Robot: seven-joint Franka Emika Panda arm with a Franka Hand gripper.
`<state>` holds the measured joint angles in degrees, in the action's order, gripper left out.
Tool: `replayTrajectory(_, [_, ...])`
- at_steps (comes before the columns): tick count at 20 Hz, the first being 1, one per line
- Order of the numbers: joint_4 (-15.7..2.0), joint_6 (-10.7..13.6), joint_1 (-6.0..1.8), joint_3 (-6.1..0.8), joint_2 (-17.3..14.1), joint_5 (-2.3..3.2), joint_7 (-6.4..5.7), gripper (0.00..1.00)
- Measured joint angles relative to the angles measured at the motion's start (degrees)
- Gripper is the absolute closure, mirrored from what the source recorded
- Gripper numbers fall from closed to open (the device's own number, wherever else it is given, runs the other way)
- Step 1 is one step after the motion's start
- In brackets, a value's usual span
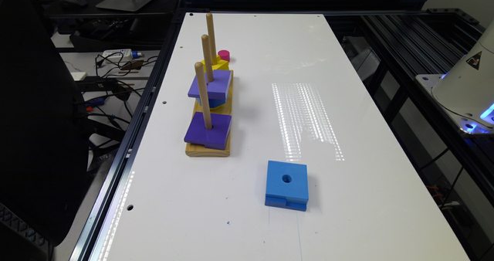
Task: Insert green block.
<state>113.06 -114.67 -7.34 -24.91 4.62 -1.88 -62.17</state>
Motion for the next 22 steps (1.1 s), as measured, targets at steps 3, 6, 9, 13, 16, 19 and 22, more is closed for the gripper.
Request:
replayTrajectory(3, [0.01,0.0,0.0,0.0,0.0,0.0,0.0,1.0])
replayTrajectory(6, [0.07,0.0,0.0,0.0,0.0,0.0,0.0,1.0])
replayTrajectory(9, [0.15,-0.1,0.0,0.0,0.0,0.0,0.0,1.0])
replayTrajectory(13, [0.17,-0.1,-0.01,0.0,0.0,0.0,0.01,1.0])
replayTrajectory(16, [0.21,-0.1,-0.04,0.0,0.0,0.0,0.02,1.0])
replayTrajectory(19, [0.37,-0.2,-0.13,0.0,0.0,0.0,0.07,1.0])
replayTrajectory(22, [0.77,-0.7,-0.27,0.0,-0.1,0.0,0.14,1.0])
